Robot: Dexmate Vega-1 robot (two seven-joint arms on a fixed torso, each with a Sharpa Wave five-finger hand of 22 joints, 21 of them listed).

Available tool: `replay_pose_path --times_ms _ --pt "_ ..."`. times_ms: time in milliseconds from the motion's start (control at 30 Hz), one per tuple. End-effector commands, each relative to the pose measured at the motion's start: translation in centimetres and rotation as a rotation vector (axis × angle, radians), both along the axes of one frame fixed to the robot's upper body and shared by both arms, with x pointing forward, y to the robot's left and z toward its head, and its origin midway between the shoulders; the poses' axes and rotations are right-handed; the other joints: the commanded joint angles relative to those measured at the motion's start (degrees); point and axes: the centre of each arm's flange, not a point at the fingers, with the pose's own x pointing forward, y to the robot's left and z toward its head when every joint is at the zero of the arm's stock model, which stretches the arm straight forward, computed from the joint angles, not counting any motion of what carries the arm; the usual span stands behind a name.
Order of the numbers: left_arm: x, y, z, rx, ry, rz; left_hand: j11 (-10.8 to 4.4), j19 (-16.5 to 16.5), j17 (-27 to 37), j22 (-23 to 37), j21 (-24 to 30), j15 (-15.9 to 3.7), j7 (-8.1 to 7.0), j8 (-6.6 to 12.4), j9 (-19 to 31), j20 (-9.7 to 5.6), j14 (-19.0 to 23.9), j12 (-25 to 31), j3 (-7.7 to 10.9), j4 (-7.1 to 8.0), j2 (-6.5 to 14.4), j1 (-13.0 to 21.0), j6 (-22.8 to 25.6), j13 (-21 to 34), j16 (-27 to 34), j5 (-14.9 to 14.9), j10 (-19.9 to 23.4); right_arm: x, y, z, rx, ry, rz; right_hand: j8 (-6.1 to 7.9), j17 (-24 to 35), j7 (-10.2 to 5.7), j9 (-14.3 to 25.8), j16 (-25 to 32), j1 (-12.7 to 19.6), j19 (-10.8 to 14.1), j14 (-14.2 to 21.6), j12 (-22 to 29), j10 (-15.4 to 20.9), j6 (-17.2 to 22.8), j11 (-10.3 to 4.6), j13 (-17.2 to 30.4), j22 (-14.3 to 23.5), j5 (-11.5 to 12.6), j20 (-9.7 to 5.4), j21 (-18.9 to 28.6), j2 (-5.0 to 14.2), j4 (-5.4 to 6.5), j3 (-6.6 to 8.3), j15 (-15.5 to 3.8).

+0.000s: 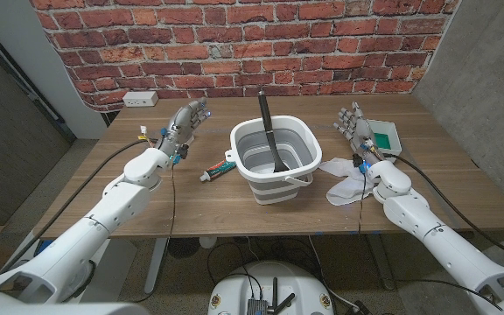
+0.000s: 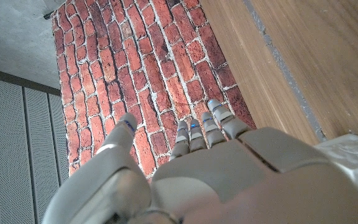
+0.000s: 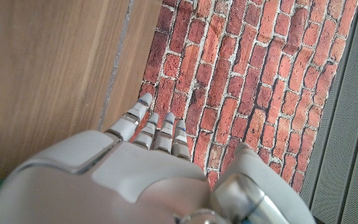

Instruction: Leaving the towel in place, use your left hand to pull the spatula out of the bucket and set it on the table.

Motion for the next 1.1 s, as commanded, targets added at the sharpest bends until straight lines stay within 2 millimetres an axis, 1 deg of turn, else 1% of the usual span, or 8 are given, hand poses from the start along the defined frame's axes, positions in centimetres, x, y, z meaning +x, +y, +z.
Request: replay_pose_path --times_ms 33,200,633,700,767,867,1000,1100 --pt "-1.7 0.0 2.0 0.026 0.072 -0.023 -0.13 1.6 0.1 0.2 0.2 0.26 0.28 0.63 0.3 0.81 1.2 0.3 0.38 -1.89 -0.7 1.9 1.6 0.1 0.1 0.1 1.7 -0.2 0.7 -0.2 0.006 0.002 -0.008 0.28 0.0 -0.14 0.1 0.5 0.1 0.2 0.7 0.3 0.8 0.5 -0.08 0.1 0.1 0.4 -1.27 0.0 2.23 -0.06 0.60 -1.15" --pt "-2.0 -0.6 3.1 0.038 0.099 -0.026 0.64 0.7 0.1 0.2 -0.5 2.56 0.91 1.01 0.4 2.20 1.5 0.6 0.68 -2.73 -2.2 4.0 3.4 0.2 -0.2 0.2 4.1 -0.2 0.7 -0.4 0.010 0.003 -0.011 0.31 -0.2 -0.18 0.1 0.6 0.2 0.3 0.7 0.3 0.8 0.6 -0.18 0.0 0.1 0.4 -1.24 0.0 2.21 -0.14 0.73 -1.05" --pt "-2.8 -1.8 4.7 0.068 0.095 -0.070 1.54 -0.4 0.1 0.1 -0.8 3.60 3.24 1.46 0.4 2.96 3.4 1.3 1.04 -2.99 -4.6 8.2 5.8 0.2 -0.1 0.5 8.7 -0.2 0.6 -0.9 0.021 0.009 -0.020 0.32 -0.7 -0.26 0.1 0.6 0.4 0.3 0.9 0.3 0.8 0.6 -0.16 -0.3 0.1 0.6 -1.11 0.0 2.15 -0.29 1.02 -0.84" --pt "-3.0 -2.2 5.0 0.096 0.099 -0.075 3.57 0.9 0.1 0.1 -0.3 4.43 5.01 1.24 0.3 4.03 4.4 1.0 1.01 -2.84 -5.8 10.2 6.0 0.1 -0.1 0.5 9.7 -0.2 0.6 -0.9 0.021 0.008 -0.020 0.34 -0.7 -0.26 0.1 0.6 0.4 0.3 0.9 0.3 0.8 0.7 -0.14 -0.4 0.1 0.7 -1.13 0.0 2.14 -0.29 1.04 -0.77" --pt "-3.2 -2.7 5.5 0.126 0.099 -0.047 6.17 3.2 0.1 0.1 0.1 6.04 7.76 0.59 0.3 7.73 5.3 0.3 0.45 -2.26 -6.9 11.7 5.4 0.0 -0.1 0.3 10.1 -0.1 0.6 -1.0 0.025 0.009 -0.019 0.37 -0.8 -0.37 0.1 0.7 0.4 0.3 1.0 0.2 0.7 0.8 -0.21 -0.4 0.1 0.7 -1.08 0.0 2.12 -0.31 1.08 -0.77" --pt "-3.3 -3.3 5.6 0.122 0.098 -0.071 7.16 5.4 0.1 0.1 0.2 7.34 8.70 0.59 0.4 11.11 6.3 0.2 -0.02 -2.02 -7.2 12.4 6.5 -0.1 -0.1 0.2 11.5 0.1 0.7 -1.1 0.028 0.009 -0.016 0.37 -0.9 -0.37 0.1 0.7 0.4 0.4 1.0 0.2 0.7 0.8 -0.18 -0.5 0.1 0.7 -1.03 0.0 2.10 -0.34 1.12 -0.81" --pt "-3.4 -3.9 5.8 0.144 0.086 -0.042 7.30 6.9 0.1 0.1 0.3 8.02 9.12 0.60 0.4 12.57 7.0 0.0 -0.33 -2.30 -7.9 13.2 6.7 -0.1 -0.1 0.3 11.9 0.2 0.7 -1.1 0.032 0.010 -0.021 0.38 -1.1 -0.36 0.1 0.7 0.5 0.4 1.0 0.2 0.7 0.9 -0.11 -0.5 0.1 0.8 -1.02 0.0 2.06 -0.40 1.22 -0.78" --pt "-3.5 -4.4 5.7 0.150 0.079 -0.044 7.53 7.7 0.1 0.1 0.3 7.12 9.16 0.63 0.4 12.19 7.5 0.0 -0.87 -2.19 -8.7 13.2 7.0 0.0 0.0 0.2 12.4 0.3 0.7 -1.4 0.040 0.016 -0.022 0.38 -1.1 -0.38 0.1 0.7 0.5 0.4 1.0 0.2 0.8 0.9 -0.08 -0.6 0.1 0.8 -0.96 0.0 2.06 -0.41 1.26 -0.80"
